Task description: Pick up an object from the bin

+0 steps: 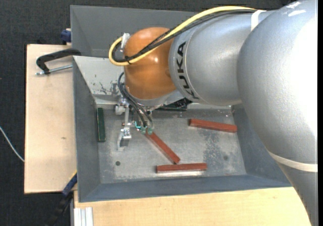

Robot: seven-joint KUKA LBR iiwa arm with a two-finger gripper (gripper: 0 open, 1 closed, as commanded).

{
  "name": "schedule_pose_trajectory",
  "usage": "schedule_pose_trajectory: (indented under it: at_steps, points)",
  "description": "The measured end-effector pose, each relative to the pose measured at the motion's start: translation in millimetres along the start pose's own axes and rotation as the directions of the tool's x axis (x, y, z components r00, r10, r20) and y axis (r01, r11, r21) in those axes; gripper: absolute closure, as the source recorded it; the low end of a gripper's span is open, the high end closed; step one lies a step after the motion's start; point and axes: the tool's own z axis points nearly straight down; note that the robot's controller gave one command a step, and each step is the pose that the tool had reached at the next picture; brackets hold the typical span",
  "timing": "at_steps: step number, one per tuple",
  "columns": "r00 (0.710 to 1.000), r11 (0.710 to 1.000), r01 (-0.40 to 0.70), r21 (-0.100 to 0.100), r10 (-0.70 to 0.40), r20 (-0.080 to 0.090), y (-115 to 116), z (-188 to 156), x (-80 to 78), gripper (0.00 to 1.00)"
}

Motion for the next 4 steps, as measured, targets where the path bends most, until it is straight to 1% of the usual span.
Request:
schedule_pose_trajectory:
  at_steps: [1,2,3,4]
  points:
    - [1.000,1.000,-0.002,-0.002,0.002,0.008,-1,-5,-2.2,0.00]
    - [0.999,0.999,0.036,-0.004,-0.036,0.015,-40,45,-1.5,0.00]
    - [1.000,1.000,0.028,-0.002,-0.028,0.008,-56,65,-9.2,0.00]
    - [0.999,0.999,0.039,-0.005,-0.039,0.008,-89,19,-8.6,0.00]
